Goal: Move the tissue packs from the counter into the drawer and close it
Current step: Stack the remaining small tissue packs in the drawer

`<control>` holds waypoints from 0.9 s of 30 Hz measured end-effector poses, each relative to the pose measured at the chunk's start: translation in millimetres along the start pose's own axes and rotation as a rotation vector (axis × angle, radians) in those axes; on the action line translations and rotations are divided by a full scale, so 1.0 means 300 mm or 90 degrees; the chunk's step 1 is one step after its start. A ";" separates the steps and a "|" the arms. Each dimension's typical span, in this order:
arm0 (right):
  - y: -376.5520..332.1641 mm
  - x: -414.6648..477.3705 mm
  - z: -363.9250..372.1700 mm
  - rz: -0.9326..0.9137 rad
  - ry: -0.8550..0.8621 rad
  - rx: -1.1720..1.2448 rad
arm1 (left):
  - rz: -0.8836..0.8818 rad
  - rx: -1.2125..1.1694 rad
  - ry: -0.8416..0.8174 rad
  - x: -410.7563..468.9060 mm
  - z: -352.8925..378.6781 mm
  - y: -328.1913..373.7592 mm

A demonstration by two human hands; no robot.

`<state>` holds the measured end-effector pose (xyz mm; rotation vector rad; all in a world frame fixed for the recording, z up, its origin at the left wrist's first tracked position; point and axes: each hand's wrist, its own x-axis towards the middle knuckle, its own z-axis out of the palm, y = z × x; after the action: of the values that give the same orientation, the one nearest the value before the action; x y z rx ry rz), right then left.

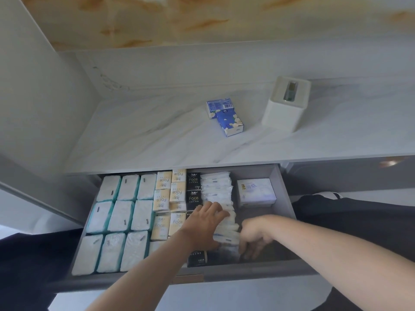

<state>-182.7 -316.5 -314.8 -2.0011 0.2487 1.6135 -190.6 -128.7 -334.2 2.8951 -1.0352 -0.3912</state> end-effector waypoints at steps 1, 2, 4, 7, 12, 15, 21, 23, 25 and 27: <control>0.001 0.015 0.008 -0.029 0.003 0.067 | -0.002 0.001 0.010 0.001 0.005 0.001; 0.001 0.031 0.016 -0.057 0.018 0.120 | -0.004 0.009 0.022 0.000 0.011 0.002; -0.002 0.042 0.032 -0.096 0.060 0.177 | -0.016 0.031 0.042 -0.007 0.024 0.003; 0.008 0.051 0.034 -0.095 0.118 0.175 | -0.030 0.071 0.030 -0.007 0.027 0.014; 0.004 0.057 0.053 -0.045 0.102 0.109 | -0.065 0.105 0.007 0.011 0.014 0.023; -0.009 0.042 0.037 -0.081 0.106 -0.034 | -0.059 0.106 0.000 0.012 0.018 0.017; -0.022 -0.053 -0.088 -0.047 0.222 -0.323 | -0.040 -0.020 -0.063 0.031 -0.044 -0.021; -0.025 -0.073 -0.094 -0.007 0.215 -0.306 | -0.046 -0.071 -0.061 0.036 -0.068 -0.028; -0.027 -0.068 -0.071 0.028 0.151 -0.261 | -0.050 -0.070 -0.040 0.034 -0.076 -0.021; -0.029 -0.034 -0.023 0.078 0.022 -0.094 | -0.049 -0.025 -0.035 0.027 -0.063 -0.009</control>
<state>-175.6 -314.8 -301.7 -2.1645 0.2767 1.7172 -178.1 -132.6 -317.9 2.9116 -0.9152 -0.4924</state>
